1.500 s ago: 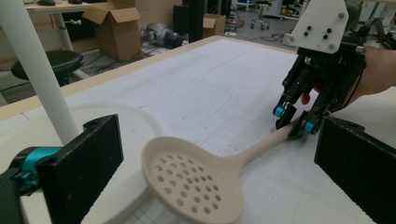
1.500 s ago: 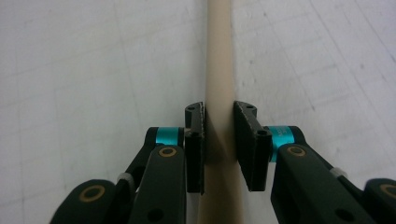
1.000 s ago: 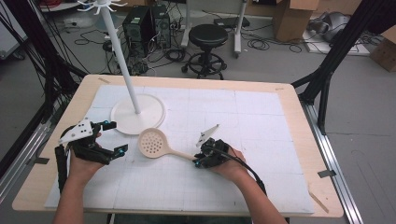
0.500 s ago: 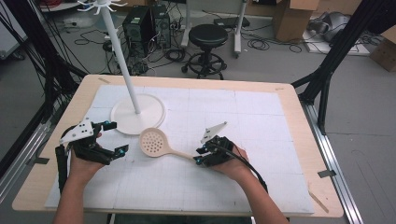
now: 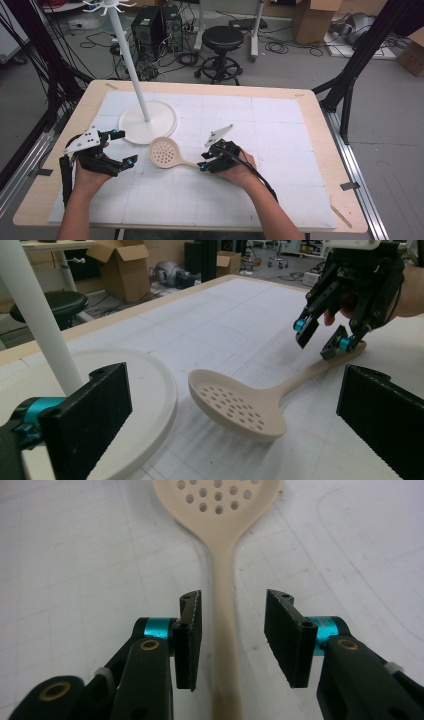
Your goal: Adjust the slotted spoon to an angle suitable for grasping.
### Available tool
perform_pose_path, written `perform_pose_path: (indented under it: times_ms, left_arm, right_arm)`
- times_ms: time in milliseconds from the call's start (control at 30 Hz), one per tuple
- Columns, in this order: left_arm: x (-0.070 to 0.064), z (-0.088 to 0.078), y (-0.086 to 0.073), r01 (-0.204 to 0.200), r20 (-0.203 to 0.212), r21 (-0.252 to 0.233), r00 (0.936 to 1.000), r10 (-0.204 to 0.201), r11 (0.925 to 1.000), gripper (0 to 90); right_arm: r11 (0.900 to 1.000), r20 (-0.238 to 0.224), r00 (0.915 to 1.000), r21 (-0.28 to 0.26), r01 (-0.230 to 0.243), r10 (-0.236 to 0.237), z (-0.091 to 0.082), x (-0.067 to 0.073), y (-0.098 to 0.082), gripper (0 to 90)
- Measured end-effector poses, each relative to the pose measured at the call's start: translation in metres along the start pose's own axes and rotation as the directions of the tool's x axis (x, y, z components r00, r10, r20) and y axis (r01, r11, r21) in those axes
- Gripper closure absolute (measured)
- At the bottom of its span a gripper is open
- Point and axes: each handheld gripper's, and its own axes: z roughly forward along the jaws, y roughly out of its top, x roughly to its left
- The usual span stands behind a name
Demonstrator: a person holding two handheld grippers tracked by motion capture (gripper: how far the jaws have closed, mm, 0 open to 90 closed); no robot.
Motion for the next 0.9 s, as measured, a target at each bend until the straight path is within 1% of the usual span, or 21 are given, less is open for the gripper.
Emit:
perform_pose_path:
  times_ms: [100, 167, 200, 233, 267, 300, 333, 367, 467, 500, 533, 567, 600, 667, 700, 733, 767, 867, 900]
  left_arm:
    - [0.001, 0.0, 0.0, 0.002, 0.0, -0.005, 1.0, -0.002, 1.0, 1.7]
    - [0.001, -0.001, 0.0, 0.004, -0.002, -0.004, 1.0, -0.004, 1.0, 1.7]
    - [0.001, -0.001, 0.0, 0.004, -0.001, -0.005, 1.0, -0.004, 1.0, 1.7]
    - [0.001, -0.001, 0.0, 0.003, -0.001, -0.005, 1.0, -0.003, 1.0, 1.7]
    - [0.001, -0.001, 0.0, 0.003, -0.001, -0.007, 1.0, -0.003, 1.0, 1.7]
    - [0.001, -0.001, 0.0, 0.003, -0.001, -0.007, 1.0, -0.003, 1.0, 1.7]
    - [0.001, -0.001, 0.0, 0.002, -0.001, -0.008, 1.0, -0.002, 1.0, 1.7]
    - [0.001, -0.001, 0.0, 0.002, -0.001, -0.009, 1.0, -0.002, 1.0, 1.7]
    - [0.001, -0.002, 0.0, 0.007, -0.002, -0.017, 1.0, -0.007, 0.9998, 1.7]
    - [0.001, -0.002, 0.0, 0.007, -0.002, -0.017, 1.0, -0.007, 0.9998, 1.7]
    - [0.001, -0.002, 0.0, 0.003, -0.003, -0.015, 1.0, -0.003, 0.9999, 1.7]
    - [0.001, -0.002, 0.0, 0.001, -0.003, -0.014, 1.0, -0.001, 0.9999, 1.7]
    - [0.001, -0.002, 0.001, 0.002, -0.003, -0.013, 1.0, -0.002, 0.9999, 1.7]
    - [0.001, -0.003, 0.001, 0.0, -0.003, -0.016, 1.0, 0.0, 0.9999, 1.7]
    - [0.001, -0.003, 0.001, 0.0, -0.003, -0.016, 1.0, 0.0, 0.9999, 1.7]
    - [0.001, -0.002, 0.001, 0.0, -0.004, -0.016, 1.0, 0.0, 0.9999, 1.7]
    - [0.001, -0.003, 0.001, -0.001, -0.003, -0.014, 1.0, 0.001, 0.9999, 1.7]
    - [0.001, -0.002, 0.001, 0.0, -0.002, -0.014, 1.0, -0.001, 0.9999, 1.7]
    - [0.001, -0.002, 0.001, 0.0, -0.002, -0.013, 1.0, 0.0, 0.9999, 1.7]
  right_arm:
    - [0.999, -0.008, 0.9999, 0.046, 0.014, -0.013, 0.016, 0.002, 0.01, 58.4]
    - [0.996, -0.016, 0.9998, 0.093, 0.015, -0.013, 0.028, 0.003, 0.014, 58.6]
    - [0.99, -0.029, 0.9993, 0.141, 0.029, -0.025, 0.039, 0.004, 0.016, 63.4]
    - [0.99, -0.029, 0.9993, 0.141, 0.029, -0.025, 0.039, 0.004, 0.016, 63.4]
    - [0.985, -0.015, 0.9976, 0.159, 0.069, -0.067, 0.043, 0.007, 0.017, 76.7]
    - [0.985, -0.015, 0.9976, 0.159, 0.069, -0.067, 0.043, 0.007, 0.017, 76.7]
    - [0.983, -0.004, 0.9968, 0.163, 0.08, -0.08, 0.043, 0.007, 0.019, 76.7]
    - [0.98, -0.017, 0.9938, 0.164, 0.111, -0.11, 0.044, 0.009, 0.02, 77.8]
    - [0.973, -0.031, 0.9858, 0.158, 0.168, -0.165, 0.045, 0.013, 0.021, 78.2]
    - [0.973, -0.031, 0.9858, 0.158, 0.168, -0.165, 0.045, 0.013, 0.021, 78.2]
    - [0.971, -0.049, 0.9835, 0.156, 0.18, -0.174, 0.046, 0.016, 0.022, 78.2]
    - [0.968, -0.068, 0.9781, 0.148, 0.205, -0.197, 0.049, 0.019, 0.024, 78.2]
    - [0.968, -0.068, 0.9781, 0.148, 0.205, -0.197, 0.049, 0.019, 0.024, 78.2]
    - [0.963, -0.084, 0.9722, 0.143, 0.229, -0.218, 0.052, 0.024, 0.027, 78.2]
    - [0.962, -0.086, 0.9703, 0.14, 0.236, -0.226, 0.053, 0.025, 0.028, 78.2]
    - [0.962, -0.086, 0.9703, 0.14, 0.236, -0.226, 0.053, 0.025, 0.028, 78.2]
    - [0.96, -0.099, 0.968, 0.139, 0.243, -0.23, 0.056, 0.029, 0.03, 78.1]
    - [0.959, -0.104, 0.9675, 0.142, 0.244, -0.231, 0.056, 0.03, 0.031, 77.3]
    - [0.962, -0.101, 0.9691, 0.133, 0.237, -0.225, 0.057, 0.03, 0.031, 76.2]
